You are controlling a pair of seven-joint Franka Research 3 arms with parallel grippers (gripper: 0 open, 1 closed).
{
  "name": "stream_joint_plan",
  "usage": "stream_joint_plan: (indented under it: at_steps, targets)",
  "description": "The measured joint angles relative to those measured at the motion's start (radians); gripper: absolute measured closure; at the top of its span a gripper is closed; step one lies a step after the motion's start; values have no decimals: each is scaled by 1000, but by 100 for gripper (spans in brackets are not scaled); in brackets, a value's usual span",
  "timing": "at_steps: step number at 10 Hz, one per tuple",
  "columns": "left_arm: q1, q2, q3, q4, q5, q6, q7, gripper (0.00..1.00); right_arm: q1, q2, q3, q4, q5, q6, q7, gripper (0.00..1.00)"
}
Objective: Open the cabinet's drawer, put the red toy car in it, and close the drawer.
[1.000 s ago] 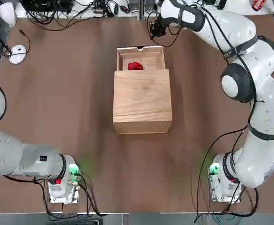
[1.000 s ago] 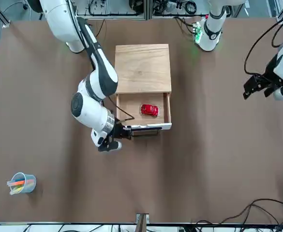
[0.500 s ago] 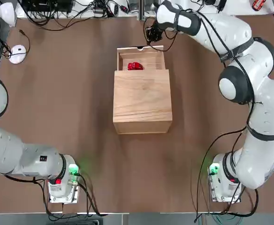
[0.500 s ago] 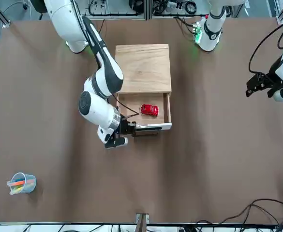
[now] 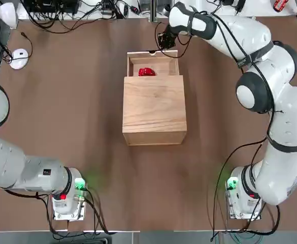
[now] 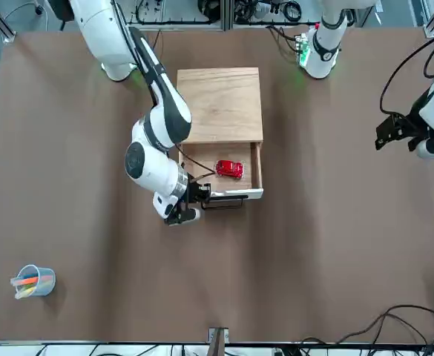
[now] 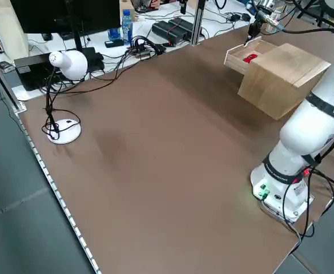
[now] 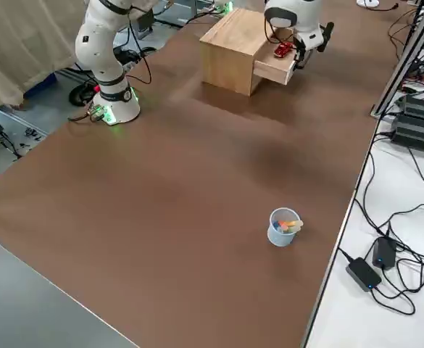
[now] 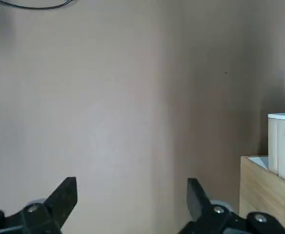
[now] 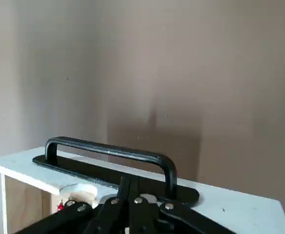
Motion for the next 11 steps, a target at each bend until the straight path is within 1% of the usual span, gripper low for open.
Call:
stream_joint_plan:
  at_steps: [3, 7, 11]
  targets:
    - [0, 1, 0, 0, 0, 8, 0, 0, -6, 0, -10, 16, 0, -85, 0, 99]
    - [0, 2, 0, 0, 0, 9, 0, 0, -7, 6, -12, 33, 0, -118, 7, 99]
    - [0, 3, 1, 1, 0, 9, 0, 0, -2, 7, -11, 49, 0, -201, 13, 99]
